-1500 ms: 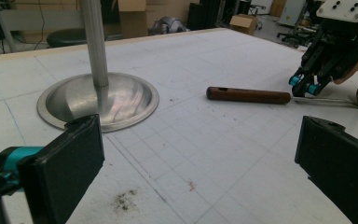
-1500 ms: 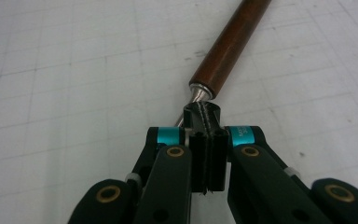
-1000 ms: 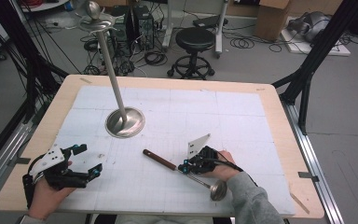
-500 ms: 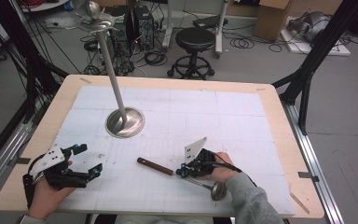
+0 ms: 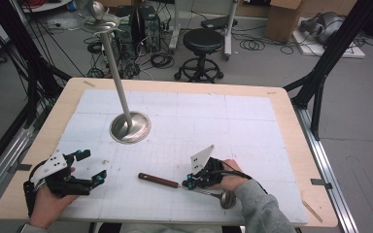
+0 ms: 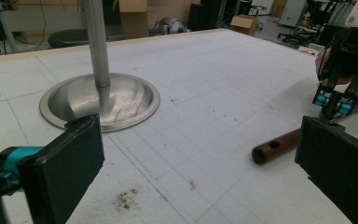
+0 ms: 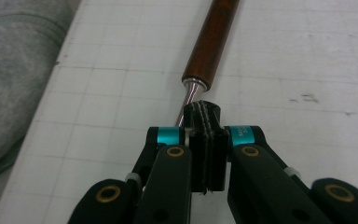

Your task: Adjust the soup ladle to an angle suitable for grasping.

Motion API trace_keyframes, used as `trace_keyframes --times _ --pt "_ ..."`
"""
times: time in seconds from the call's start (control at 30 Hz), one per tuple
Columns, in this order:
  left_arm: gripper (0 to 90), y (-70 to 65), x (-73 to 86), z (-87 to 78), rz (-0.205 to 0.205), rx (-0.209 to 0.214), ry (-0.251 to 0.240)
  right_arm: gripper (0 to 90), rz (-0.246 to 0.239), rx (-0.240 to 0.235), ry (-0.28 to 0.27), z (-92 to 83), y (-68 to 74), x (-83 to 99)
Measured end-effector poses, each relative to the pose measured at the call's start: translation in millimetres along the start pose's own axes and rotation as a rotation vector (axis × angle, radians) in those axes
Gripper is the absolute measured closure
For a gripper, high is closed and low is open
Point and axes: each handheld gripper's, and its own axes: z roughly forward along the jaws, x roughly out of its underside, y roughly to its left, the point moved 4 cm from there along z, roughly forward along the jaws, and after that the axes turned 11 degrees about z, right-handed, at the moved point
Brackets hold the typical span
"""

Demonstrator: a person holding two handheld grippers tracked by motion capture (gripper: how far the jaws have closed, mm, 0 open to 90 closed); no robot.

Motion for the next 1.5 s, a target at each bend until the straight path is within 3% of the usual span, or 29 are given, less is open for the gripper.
trace_keyframes --times 0.2,0.43,0.63,0.8,0.97,1.07,1.13,1.2,1.27,1.33,1.4,1.5 --pt "1.7 0.4 -0.2 -0.7 0.006 0.0 0.003 90.0 -0.012 0.005 0.005 -0.2 1.3 -0.7" --pt "1.7 0.5 0.0 -0.7 0.005 -0.001 0.003 90.0 0.001 0.042 -0.058 -10.5 -0.4 -4.3" --pt "1.7 0.2 -0.2 1.1 0.003 0.003 0.0 89.0 0.008 0.101 -0.115 -22.6 -1.3 -7.0" --pt "1.7 0.3 -0.9 2.7 0.008 0.008 0.001 72.6 0.036 0.14 -0.192 -39.6 -0.9 -9.1" --pt "1.7 3.5 -2.4 2.0 -0.002 0.001 -0.014 50.8 0.124 0.175 -0.269 -51.9 -0.3 -10.5" --pt "1.7 4.2 -2.7 5.8 0.0 0.008 -0.009 43.5 0.126 0.179 -0.305 -58.1 3.8 -10.6" --pt "1.7 3.6 -3.4 9.0 -0.002 0.022 -0.011 35.0 0.121 0.207 -0.31 -61.6 6.0 -9.8" --pt "1.7 3.8 -5.7 9.6 0.001 0.017 -0.021 27.5 0.153 0.22 -0.323 -64.9 6.6 -8.8" --pt "1.7 5.5 -7.9 8.4 -0.01 0.01 -0.041 20.9 0.205 0.202 -0.33 -66.5 7.2 -6.6" --pt "1.7 7.0 -8.2 7.8 -0.021 0.004 -0.049 20.0 0.193 0.198 -0.297 -67.1 9.1 -3.0" --pt "1.7 6.8 -7.6 7.6 -0.02 0.005 -0.044 12.8 0.19 0.203 -0.273 -68.2 10.7 -0.6" --pt "1.7 4.9 -7.0 8.2 -0.011 0.01 -0.035 8.6 0.228 0.206 -0.293 -70.5 14.8 -2.0"
